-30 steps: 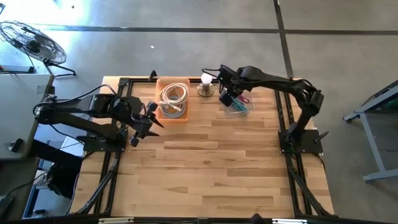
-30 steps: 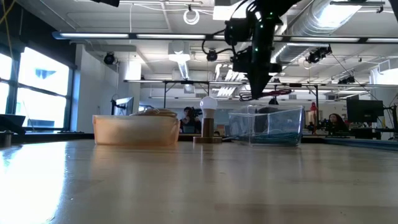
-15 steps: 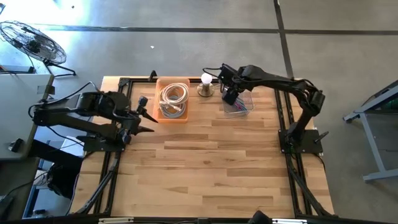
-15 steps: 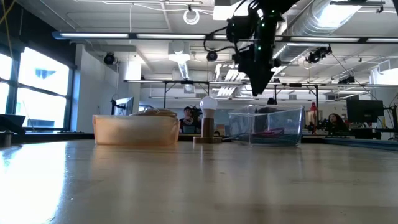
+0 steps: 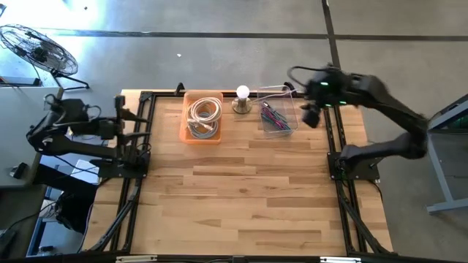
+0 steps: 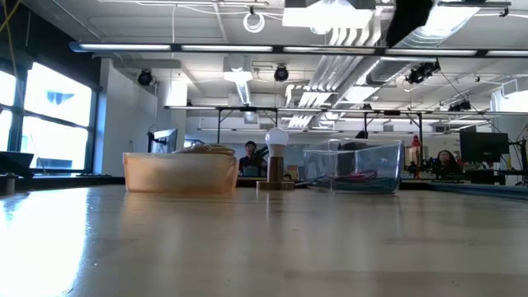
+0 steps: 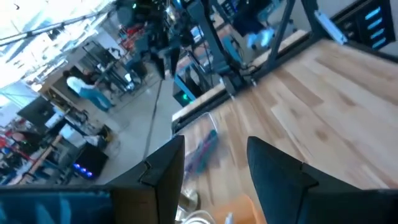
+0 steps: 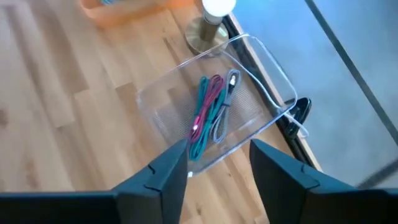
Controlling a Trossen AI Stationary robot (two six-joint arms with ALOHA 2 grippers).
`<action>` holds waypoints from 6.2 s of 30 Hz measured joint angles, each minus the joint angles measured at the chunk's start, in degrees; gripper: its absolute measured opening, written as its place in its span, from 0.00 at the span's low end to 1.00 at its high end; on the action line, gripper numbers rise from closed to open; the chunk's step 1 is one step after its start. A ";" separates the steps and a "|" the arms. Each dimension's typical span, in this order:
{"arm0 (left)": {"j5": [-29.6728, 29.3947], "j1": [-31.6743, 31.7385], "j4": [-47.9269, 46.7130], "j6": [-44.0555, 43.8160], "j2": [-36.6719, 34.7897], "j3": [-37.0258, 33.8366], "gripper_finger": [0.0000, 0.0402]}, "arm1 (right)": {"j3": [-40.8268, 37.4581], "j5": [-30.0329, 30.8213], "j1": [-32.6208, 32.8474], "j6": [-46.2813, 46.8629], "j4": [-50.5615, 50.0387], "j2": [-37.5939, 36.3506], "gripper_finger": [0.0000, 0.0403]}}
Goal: Pick & Place USB Port
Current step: Return to Home Position
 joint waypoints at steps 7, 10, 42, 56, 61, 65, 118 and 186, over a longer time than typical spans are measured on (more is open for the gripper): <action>1.69 0.00 -3.53 -1.11 -6.48 -3.46 0.42 | -2.20 -2.32 0.00 -2.90 -4.43 -13.82 0.19; 5.94 -0.02 -3.31 -0.06 -9.24 -6.56 0.40 | -8.09 -4.82 0.00 -6.62 -3.47 -20.12 0.03; 8.59 0.00 23.43 -11.51 -23.85 -37.32 0.00 | -61.15 -50.65 1.16 12.73 66.45 -49.21 0.00; 9.79 0.00 27.15 -11.40 -23.84 -45.76 0.00 | -82.03 -36.49 7.68 8.04 87.01 -49.24 0.00; 9.85 0.00 31.47 -11.25 -23.91 -49.32 0.00 | -84.97 -36.73 10.22 6.44 87.34 -49.24 0.00; 10.88 0.00 35.75 -10.33 -23.86 -52.57 0.00 | -85.00 -36.22 12.95 5.73 87.14 -49.28 0.00; -2.56 0.00 46.60 -29.78 -23.86 -60.72 0.00 | -85.07 15.96 51.20 4.93 84.96 -49.19 0.00; 0.42 -0.02 46.22 -17.21 -23.86 -60.76 0.00 | -85.09 6.61 51.01 2.28 83.27 -49.25 0.00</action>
